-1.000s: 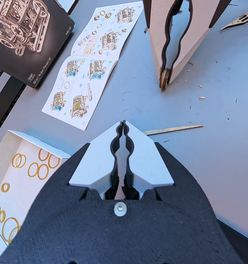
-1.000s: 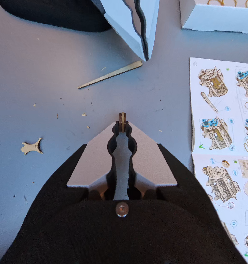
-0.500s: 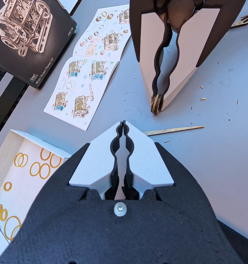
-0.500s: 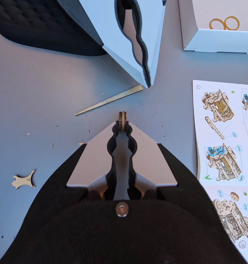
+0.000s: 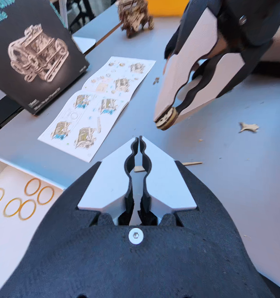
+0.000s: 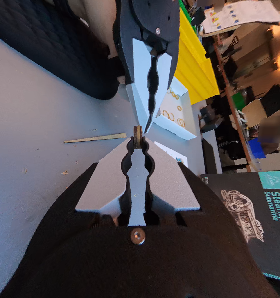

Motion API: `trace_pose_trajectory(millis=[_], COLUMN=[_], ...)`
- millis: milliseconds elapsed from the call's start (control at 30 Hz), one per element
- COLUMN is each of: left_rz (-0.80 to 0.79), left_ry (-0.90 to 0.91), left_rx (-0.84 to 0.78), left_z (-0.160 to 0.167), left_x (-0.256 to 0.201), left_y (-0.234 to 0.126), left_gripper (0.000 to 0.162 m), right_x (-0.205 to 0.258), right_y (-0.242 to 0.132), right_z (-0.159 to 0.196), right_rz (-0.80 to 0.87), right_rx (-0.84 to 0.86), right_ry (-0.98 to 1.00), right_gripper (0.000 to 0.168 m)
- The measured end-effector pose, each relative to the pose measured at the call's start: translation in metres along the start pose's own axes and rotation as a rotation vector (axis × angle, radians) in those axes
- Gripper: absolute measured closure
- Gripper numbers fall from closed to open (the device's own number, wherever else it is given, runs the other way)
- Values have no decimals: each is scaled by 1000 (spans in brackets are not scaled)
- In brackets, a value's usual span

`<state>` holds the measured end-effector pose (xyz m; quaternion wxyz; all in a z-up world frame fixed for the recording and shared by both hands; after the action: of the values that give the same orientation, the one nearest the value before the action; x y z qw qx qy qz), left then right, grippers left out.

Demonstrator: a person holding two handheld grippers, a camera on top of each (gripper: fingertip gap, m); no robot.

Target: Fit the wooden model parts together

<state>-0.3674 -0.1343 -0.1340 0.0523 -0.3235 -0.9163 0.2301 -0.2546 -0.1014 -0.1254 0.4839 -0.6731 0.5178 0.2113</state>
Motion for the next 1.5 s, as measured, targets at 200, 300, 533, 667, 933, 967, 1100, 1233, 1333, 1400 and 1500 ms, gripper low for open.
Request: trace_pose_trajectory(millis=[200,300,533,667,933,967,1100,1233,1333,1400,1500], left_rz=[126,124,261,257,251,258,263,457,500,468,484], left_ry=[169,305,272,293,304,270,-26,-489,-676,-695,-742], left_rx=[-235,-332,-381,-370,-333,-330,-285,-205,-223,-192,-161], left_z=[-21,-25,-28,-26,-26,-27,-27,-22,-19,-15,-12], left_x=[-28,-42,-51,-55,-55,-52,-24,-2,9,13,14], left_y=[-20,-29,-38,-33,-33,-33,-27,-17,-17,-16,-13], left_gripper=[148,155,144,147,155,155,156,156,156,156,156], right_x=[-5,-9,-14,-11,-8,-9,-15,-18,-6,-8,-18], right_y=[-24,-34,-42,-38,-32,-31,-30,-28,-14,-7,-2], right_z=[-14,-21,-20,-24,-27,-26,-16,-9,-10,-10,-10], right_rz=[3,-22,-48,-68,-75,-60,56,221,169,196,255], right_rx=[-162,-261,-394,-396,-375,-368,-283,-138,-87,-78,-67], right_ry=[112,189,291,260,242,252,227,87,34,64,127], right_gripper=[161,161,161,161,160,159,131,127,126,127,127])
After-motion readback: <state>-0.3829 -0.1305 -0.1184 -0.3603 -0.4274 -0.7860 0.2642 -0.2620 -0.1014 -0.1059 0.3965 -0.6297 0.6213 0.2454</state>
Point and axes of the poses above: each gripper's, where its closed fingertips meet, y out along the fingers, z out of its underside, x = y × z across the jaws, the point moved 7 cm from there along -y, back along the fingers, and after that the axes turned 13 degrees about -y, right-handed, at the moved point
